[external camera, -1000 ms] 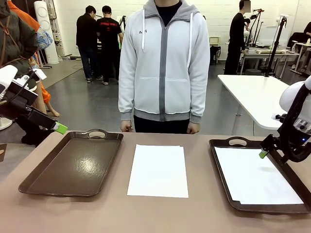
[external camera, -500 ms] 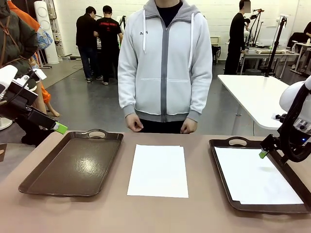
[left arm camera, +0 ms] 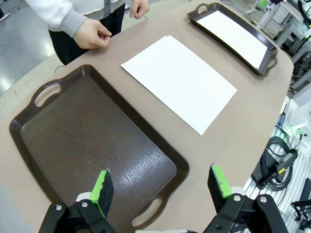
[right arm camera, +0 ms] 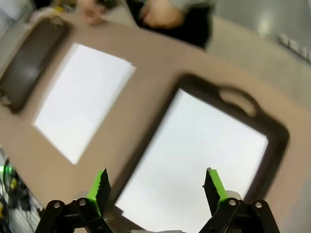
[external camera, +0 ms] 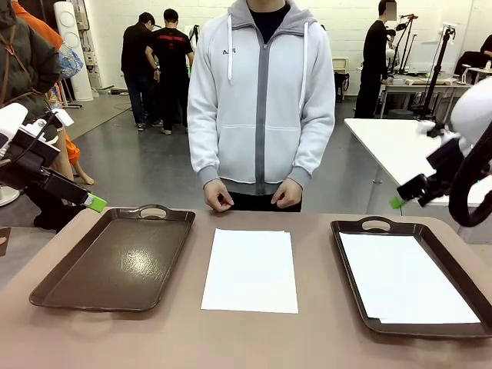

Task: Sort the A4 documents.
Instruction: Receive the A4 Paper.

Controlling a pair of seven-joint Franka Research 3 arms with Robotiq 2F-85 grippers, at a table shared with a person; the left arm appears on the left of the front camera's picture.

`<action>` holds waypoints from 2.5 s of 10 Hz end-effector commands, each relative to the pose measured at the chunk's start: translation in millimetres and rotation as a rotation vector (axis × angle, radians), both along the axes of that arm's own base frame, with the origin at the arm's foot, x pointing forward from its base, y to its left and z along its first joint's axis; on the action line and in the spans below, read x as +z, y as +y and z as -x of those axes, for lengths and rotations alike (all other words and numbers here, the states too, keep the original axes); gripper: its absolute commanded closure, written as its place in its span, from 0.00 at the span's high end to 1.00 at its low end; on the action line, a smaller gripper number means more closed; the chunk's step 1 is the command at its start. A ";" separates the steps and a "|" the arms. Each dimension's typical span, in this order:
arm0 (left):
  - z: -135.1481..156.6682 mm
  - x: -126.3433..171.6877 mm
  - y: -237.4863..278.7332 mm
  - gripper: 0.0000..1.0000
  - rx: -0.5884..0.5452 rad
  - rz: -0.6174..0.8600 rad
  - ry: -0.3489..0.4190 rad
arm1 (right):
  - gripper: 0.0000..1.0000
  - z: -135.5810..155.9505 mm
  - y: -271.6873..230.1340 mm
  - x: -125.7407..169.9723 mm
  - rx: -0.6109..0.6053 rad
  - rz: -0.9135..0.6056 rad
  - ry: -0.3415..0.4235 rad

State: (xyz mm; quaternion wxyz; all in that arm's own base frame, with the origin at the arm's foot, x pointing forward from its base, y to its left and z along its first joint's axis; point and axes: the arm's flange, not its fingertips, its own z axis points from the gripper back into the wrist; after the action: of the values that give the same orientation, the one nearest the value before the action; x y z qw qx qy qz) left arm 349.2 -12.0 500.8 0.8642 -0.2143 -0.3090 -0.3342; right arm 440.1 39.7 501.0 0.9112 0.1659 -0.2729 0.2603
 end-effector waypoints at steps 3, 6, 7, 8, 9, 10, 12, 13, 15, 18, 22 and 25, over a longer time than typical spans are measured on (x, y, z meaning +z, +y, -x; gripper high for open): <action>-1.2 -1.8 1.9 1.00 -0.018 0.012 -0.007 | 1.00 22.6 20.2 41.7 0.395 -0.029 -0.134; -1.2 -1.8 1.9 1.00 -0.018 0.012 -0.007 | 1.00 27.4 25.1 42.6 0.470 -0.081 -0.025; -1.2 -1.8 1.9 1.00 -0.018 0.012 -0.007 | 1.00 33.2 23.7 44.7 0.441 -0.097 0.023; -1.2 -1.8 1.9 1.00 -0.018 0.012 -0.007 | 1.00 40.6 21.9 46.2 0.398 -0.078 0.042; -1.2 -1.8 1.9 1.00 -0.018 0.012 -0.007 | 1.00 46.4 18.4 48.3 0.366 -0.092 0.063; -1.2 -1.8 1.9 1.00 -0.018 0.012 -0.007 | 1.00 51.6 13.7 50.3 0.329 -0.121 0.067; -1.2 -1.8 1.9 1.00 -0.018 0.012 -0.007 | 1.00 54.8 4.3 50.4 0.275 -0.153 0.059; -1.2 -1.8 1.9 1.00 -0.018 0.012 -0.007 | 1.00 54.9 2.4 48.2 0.275 -0.156 0.062; -1.2 -1.8 1.9 1.00 -0.018 0.012 -0.007 | 1.00 54.3 -3.4 41.2 0.251 -0.194 0.062; -1.2 -1.8 1.9 1.00 -0.018 0.012 -0.007 | 1.00 51.3 -3.4 52.6 0.280 -0.126 0.065; -1.2 -1.8 1.9 1.00 -0.018 0.012 -0.007 | 1.00 51.3 -3.4 52.6 0.280 -0.126 0.065; -1.2 -1.8 1.9 1.00 -0.018 0.012 -0.007 | 1.00 51.3 -3.4 52.6 0.280 -0.126 0.065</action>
State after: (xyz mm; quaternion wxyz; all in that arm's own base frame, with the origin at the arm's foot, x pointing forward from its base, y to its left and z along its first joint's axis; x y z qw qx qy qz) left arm 349.2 -12.1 500.8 0.8643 -0.2143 -0.3089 -0.3342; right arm 388.8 36.8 552.8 0.8614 0.2727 -0.2353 0.3581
